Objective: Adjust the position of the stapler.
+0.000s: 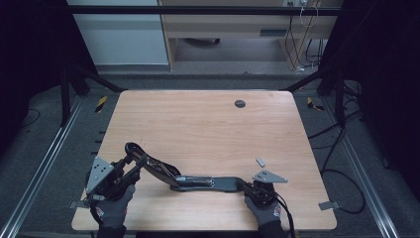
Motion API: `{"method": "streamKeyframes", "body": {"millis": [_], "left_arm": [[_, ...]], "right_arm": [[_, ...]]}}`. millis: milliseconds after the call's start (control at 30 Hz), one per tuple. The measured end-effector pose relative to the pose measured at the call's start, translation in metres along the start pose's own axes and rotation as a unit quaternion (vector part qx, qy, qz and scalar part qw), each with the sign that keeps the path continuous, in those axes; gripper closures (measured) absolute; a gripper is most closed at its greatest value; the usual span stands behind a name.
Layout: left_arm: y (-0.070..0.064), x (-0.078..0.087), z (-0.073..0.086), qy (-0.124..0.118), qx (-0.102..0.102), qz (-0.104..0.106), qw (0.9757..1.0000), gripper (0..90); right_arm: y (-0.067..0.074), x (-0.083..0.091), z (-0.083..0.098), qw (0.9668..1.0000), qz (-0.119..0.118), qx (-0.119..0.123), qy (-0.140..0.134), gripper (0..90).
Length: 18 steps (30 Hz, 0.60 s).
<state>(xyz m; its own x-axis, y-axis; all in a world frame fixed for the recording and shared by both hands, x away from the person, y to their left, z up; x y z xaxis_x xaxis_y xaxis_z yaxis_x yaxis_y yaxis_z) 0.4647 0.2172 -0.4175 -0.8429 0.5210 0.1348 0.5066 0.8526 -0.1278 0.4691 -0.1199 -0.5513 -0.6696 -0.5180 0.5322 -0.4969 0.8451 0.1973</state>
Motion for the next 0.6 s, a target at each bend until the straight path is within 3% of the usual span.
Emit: {"method": "streamKeyframes", "body": {"millis": [433,600], "left_arm": [[0.013,0.005,0.008,-0.002,0.025,-0.009,0.9996,57.4],[0.013,0.006,0.009,-0.004,0.025,-0.009,0.9997,57.3]], "right_arm": [[0.000,0.000,0.000,1.0000,0.000,0.000,0.000,90.0],[0.000,0.000,0.000,1.0000,0.000,0.000,0.000,90.0]]}}
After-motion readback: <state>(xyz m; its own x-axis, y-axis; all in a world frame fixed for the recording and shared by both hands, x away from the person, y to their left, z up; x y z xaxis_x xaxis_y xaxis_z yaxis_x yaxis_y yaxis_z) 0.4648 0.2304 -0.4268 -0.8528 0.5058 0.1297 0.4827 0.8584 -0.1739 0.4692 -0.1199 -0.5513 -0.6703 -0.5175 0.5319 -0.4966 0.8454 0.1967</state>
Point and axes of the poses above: each handheld gripper's, and its own axes: x roughly backward along the jaws, z roughly out of its underside, y roughly to its left, the point moved 8 cm from there along -x, roughly forward along the jaws, and after that the axes turned 4 degrees about z, right-handed, at the moved point
